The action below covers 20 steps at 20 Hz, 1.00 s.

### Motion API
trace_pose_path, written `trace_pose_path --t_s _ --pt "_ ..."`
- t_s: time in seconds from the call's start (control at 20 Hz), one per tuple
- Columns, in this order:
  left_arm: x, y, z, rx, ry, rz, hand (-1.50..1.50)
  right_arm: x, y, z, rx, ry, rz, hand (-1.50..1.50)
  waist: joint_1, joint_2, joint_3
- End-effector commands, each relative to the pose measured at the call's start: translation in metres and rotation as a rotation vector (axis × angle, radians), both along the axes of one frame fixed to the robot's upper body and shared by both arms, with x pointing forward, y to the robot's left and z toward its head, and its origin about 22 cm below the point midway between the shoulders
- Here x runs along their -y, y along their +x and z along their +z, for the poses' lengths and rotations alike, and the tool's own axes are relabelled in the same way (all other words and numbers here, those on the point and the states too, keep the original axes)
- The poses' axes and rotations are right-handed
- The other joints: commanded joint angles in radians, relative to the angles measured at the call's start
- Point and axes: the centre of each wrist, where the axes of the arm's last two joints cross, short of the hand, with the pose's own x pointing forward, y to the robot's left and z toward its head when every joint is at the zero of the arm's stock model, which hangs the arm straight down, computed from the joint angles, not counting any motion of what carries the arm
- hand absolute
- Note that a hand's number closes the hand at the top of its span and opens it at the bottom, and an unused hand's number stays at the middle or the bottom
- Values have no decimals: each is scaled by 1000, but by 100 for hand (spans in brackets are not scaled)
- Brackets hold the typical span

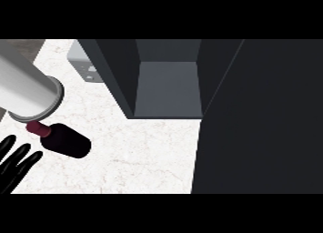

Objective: Pick up the wine, place it into the cabinet and close the cabinet

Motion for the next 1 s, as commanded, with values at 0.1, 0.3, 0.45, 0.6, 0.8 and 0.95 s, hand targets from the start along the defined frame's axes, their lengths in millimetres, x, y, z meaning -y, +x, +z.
trace_pose_path --t_s 0.1,0.3,0.45,0.6,0.8,0.95 --pt "-4 -14 18 35 -53 7 -150 13 -5 12 20 -6 -3 -150 2 0 0" --pt "-9 -13 41 51 -28 42 -150 9 -17 17 37 6 3 -150 -3 -1 1" --pt "-36 -15 33 45 -22 61 -150 2 -22 34 37 -5 -22 -150 6 -2 -1" --pt "-45 -2 38 46 -30 82 -150 6 -32 30 39 -1 -20 -150 -6 -1 0" --pt "-50 8 47 29 -6 130 -150 -2 -28 35 51 3 -31 -150 -7 0 0" --pt "-67 9 27 15 -1 147 -150 3 -14 29 39 -2 -44 -150 -4 1 0"
